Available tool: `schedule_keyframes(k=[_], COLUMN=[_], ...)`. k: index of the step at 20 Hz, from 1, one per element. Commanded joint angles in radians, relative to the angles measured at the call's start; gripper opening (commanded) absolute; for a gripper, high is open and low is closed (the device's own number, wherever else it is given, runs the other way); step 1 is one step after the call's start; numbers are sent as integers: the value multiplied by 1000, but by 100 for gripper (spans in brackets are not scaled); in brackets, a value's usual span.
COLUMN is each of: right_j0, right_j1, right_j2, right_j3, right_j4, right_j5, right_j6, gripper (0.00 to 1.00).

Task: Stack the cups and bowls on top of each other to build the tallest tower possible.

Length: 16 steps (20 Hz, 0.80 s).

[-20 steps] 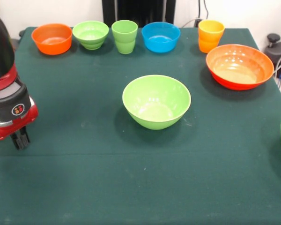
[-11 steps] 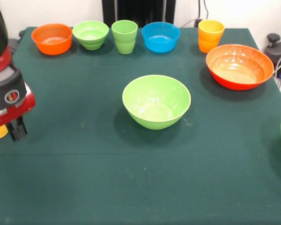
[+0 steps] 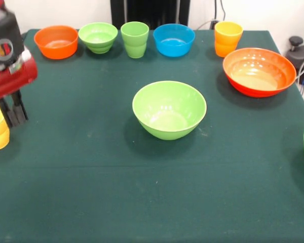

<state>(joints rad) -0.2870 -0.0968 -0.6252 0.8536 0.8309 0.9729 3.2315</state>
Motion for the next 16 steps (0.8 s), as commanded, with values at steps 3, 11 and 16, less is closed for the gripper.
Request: schedule_keyframes(k=[3,11,16], right_j0=[0,-140,-210], right_j1=[-104,-179,-182], right_j2=[60,200,262], right_j3=[255,390,409], right_j4=[-190,-360,-451], right_j5=[12,-145,-214], right_j6=[-179,-550,-638], gripper=[0,0,0])
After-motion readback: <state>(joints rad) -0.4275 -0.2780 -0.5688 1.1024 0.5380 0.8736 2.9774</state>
